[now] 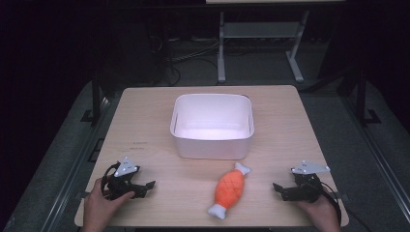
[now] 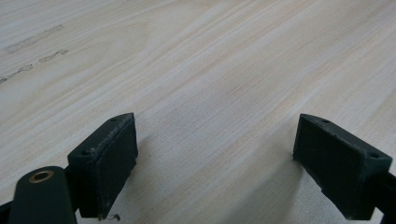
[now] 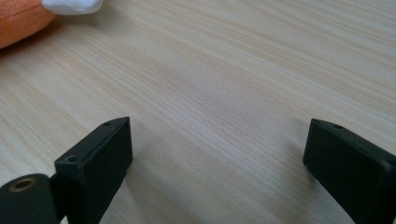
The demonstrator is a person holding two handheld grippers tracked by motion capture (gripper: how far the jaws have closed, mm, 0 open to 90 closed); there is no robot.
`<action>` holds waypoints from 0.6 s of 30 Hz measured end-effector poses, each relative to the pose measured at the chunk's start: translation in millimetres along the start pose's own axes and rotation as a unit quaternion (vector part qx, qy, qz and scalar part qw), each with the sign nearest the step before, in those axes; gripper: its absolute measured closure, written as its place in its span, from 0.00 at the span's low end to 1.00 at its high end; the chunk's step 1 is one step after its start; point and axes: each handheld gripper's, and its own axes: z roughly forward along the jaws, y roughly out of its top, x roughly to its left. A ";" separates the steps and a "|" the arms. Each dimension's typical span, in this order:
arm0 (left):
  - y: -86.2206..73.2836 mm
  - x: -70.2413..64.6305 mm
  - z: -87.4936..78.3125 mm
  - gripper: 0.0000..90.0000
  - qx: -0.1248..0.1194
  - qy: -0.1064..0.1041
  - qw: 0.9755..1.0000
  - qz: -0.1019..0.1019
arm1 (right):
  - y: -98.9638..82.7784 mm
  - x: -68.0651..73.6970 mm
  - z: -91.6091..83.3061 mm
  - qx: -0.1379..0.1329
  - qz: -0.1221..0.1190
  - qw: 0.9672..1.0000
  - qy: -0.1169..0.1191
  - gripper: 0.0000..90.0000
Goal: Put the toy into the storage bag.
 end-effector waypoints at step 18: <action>-0.2 -0.7 0.1 0.15 -0.002 0.001 1.000 -0.003 | 9.1 1.8 -6.0 0.012 -0.005 1.000 0.013 0.27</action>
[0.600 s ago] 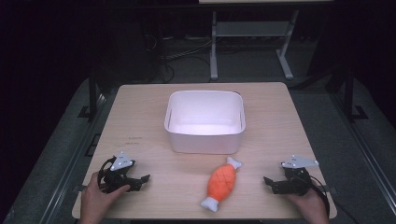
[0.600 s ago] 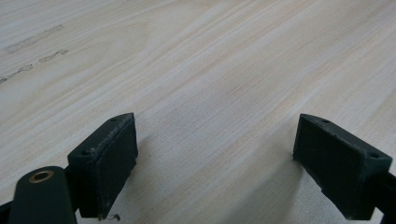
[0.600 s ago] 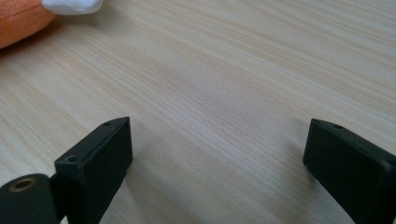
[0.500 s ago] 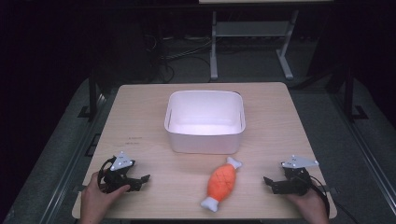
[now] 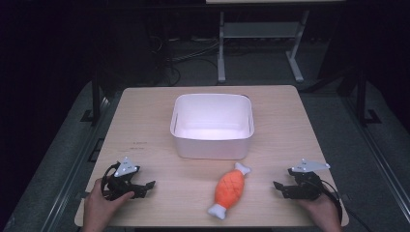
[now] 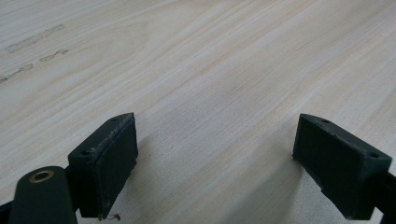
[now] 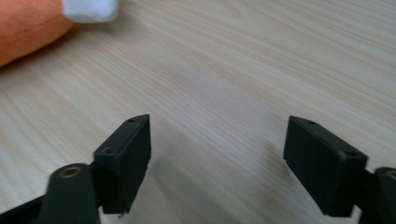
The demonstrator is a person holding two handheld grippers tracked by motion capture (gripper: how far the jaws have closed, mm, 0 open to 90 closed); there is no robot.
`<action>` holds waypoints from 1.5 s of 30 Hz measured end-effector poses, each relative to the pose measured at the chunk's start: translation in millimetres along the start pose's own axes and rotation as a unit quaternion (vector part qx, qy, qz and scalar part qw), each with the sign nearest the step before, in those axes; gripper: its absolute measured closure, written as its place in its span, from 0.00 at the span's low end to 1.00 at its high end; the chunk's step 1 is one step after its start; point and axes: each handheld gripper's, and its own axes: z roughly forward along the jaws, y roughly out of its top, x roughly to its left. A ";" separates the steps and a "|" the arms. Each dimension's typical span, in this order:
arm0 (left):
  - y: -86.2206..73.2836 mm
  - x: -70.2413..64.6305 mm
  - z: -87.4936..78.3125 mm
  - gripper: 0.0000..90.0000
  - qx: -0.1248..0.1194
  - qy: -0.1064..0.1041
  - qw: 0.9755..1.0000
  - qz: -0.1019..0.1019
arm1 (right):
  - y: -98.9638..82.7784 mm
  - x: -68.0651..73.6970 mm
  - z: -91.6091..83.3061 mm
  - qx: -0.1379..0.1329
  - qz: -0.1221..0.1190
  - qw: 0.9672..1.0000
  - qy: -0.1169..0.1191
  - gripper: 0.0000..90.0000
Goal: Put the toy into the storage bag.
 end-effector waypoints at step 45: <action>-0.1 -0.1 0.1 0.15 -0.001 0.000 1.000 0.000 | 53.0 34.9 21.3 -0.002 -0.072 0.991 0.114 1.00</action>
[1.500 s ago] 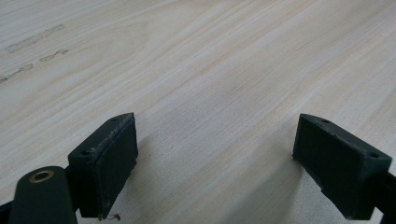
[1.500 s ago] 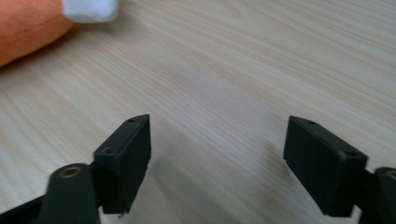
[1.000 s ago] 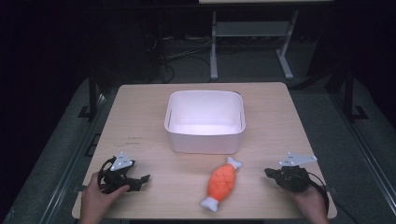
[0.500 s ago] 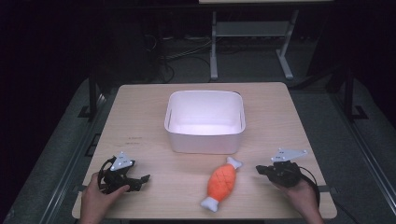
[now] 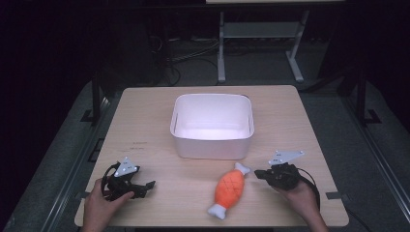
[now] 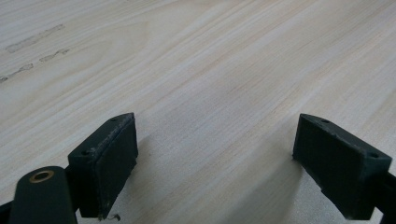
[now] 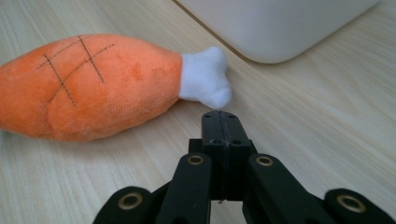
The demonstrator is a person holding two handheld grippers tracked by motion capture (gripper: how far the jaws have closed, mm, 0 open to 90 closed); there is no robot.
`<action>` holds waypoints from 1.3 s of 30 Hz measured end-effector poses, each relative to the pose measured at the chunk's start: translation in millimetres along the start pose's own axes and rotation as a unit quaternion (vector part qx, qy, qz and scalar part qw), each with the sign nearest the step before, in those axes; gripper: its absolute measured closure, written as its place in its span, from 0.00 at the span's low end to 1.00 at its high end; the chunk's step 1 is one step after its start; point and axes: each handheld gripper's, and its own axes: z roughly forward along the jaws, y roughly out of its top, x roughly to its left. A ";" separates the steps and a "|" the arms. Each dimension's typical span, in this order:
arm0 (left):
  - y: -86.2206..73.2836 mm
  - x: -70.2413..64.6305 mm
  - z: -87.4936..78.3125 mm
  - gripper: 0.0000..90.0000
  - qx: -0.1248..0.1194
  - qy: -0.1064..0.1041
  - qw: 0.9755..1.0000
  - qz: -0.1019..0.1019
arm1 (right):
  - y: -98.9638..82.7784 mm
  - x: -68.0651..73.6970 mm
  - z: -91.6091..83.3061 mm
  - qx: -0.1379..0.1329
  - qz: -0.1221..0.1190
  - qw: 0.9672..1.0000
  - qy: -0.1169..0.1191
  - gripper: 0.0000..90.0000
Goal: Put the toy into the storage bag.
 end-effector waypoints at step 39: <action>0.1 0.3 -0.4 0.15 0.003 0.000 1.000 0.002 | 40.9 7.5 48.0 0.009 -0.048 0.998 0.036 1.00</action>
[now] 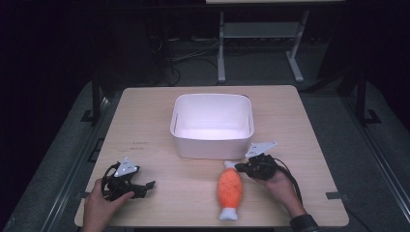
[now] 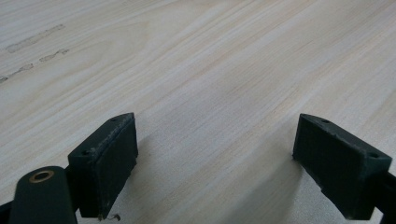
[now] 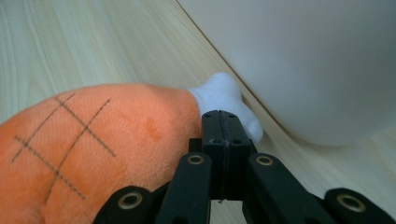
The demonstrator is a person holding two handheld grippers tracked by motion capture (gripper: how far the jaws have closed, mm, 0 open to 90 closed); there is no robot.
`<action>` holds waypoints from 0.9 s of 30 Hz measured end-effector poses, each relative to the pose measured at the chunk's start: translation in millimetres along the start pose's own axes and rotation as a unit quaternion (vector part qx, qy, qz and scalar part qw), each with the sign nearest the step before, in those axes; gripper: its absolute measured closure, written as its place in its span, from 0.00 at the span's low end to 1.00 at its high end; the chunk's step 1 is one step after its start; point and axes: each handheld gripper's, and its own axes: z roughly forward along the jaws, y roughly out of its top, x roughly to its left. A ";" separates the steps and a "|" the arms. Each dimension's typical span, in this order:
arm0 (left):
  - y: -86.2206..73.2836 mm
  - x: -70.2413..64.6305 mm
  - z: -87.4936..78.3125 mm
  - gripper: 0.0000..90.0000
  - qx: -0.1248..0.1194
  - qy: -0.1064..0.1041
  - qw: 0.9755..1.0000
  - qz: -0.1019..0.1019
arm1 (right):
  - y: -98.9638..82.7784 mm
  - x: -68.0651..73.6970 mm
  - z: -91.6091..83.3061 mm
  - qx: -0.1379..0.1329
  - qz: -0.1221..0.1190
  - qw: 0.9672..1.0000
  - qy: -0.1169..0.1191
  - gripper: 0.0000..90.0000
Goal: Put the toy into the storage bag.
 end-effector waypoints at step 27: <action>0.0 -0.4 0.1 0.15 0.000 -0.001 1.000 -0.003 | 40.4 17.8 39.8 0.012 -0.054 0.998 0.032 1.00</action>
